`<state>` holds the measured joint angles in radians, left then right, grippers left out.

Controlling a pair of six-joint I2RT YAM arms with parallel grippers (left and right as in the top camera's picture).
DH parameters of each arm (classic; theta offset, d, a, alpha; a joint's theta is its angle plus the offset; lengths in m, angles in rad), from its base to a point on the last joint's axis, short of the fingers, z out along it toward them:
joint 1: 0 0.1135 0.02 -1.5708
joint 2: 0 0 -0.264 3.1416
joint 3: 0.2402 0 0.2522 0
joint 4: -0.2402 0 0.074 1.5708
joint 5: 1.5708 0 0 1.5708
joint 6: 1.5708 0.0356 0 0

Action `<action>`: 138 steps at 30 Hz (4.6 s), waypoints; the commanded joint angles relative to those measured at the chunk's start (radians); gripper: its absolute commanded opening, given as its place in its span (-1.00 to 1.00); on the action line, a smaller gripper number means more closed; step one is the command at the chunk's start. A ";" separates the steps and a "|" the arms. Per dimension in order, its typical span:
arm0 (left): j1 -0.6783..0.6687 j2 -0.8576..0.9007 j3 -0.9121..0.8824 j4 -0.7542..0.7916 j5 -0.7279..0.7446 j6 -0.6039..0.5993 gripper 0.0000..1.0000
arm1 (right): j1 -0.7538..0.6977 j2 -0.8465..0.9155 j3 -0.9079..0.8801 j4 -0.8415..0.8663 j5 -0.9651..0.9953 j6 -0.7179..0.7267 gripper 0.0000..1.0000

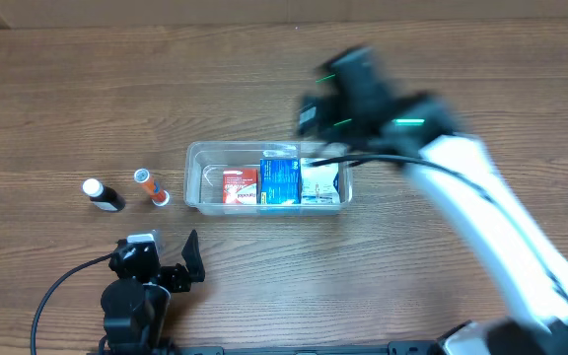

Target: Pack container

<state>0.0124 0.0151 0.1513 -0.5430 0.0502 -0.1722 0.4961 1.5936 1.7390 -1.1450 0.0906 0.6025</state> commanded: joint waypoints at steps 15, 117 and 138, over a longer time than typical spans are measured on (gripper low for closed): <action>-0.005 0.394 0.608 -0.196 -0.164 -0.121 1.00 | -0.545 -0.191 0.016 -0.259 -0.017 -0.008 1.00; -0.215 1.690 1.795 -0.937 -0.175 -0.195 1.00 | -0.545 -0.191 0.016 -0.259 -0.017 -0.008 1.00; 0.183 1.649 1.188 -0.626 0.010 0.057 0.30 | -0.545 -0.191 0.016 -0.257 -0.017 -0.008 1.00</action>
<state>0.1909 1.6695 1.3792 -1.2121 0.0498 -0.1448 -0.0460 1.4029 1.7462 -1.4063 0.0742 0.6006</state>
